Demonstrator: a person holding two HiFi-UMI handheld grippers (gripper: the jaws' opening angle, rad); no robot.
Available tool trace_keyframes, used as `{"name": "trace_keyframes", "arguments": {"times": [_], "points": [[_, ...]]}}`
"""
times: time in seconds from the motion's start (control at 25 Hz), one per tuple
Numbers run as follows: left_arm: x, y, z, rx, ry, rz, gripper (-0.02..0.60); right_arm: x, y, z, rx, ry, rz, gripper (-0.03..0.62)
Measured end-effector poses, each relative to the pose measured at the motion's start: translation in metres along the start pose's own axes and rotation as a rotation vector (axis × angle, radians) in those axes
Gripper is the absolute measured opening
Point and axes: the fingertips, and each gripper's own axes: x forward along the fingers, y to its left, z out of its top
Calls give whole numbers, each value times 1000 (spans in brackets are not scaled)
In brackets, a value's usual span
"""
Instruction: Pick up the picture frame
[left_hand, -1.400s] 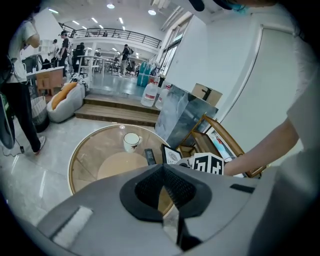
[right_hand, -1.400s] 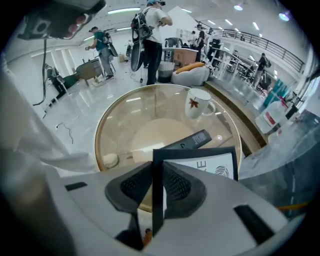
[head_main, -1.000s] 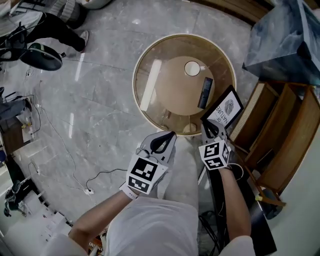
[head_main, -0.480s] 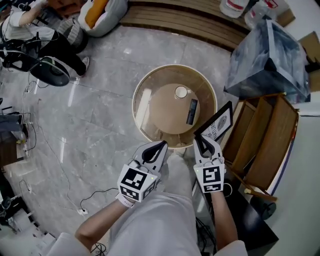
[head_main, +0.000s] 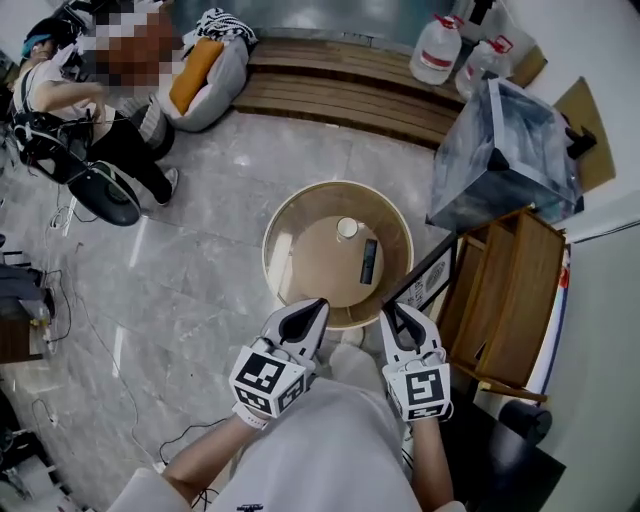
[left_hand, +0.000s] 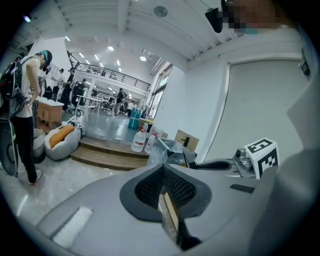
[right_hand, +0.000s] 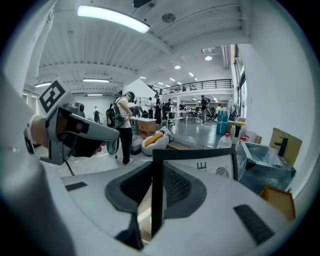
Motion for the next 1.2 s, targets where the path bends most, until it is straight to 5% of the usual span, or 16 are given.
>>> {"name": "trace_keyframes", "arguments": {"times": [0.48, 1.2], "points": [[-17, -19, 40, 83, -101, -29, 3, -61, -7, 51, 86, -200, -84, 57], [0, -31, 50, 135, -101, -58, 3, -74, -38, 56, 167, -251, -172, 57]]}}
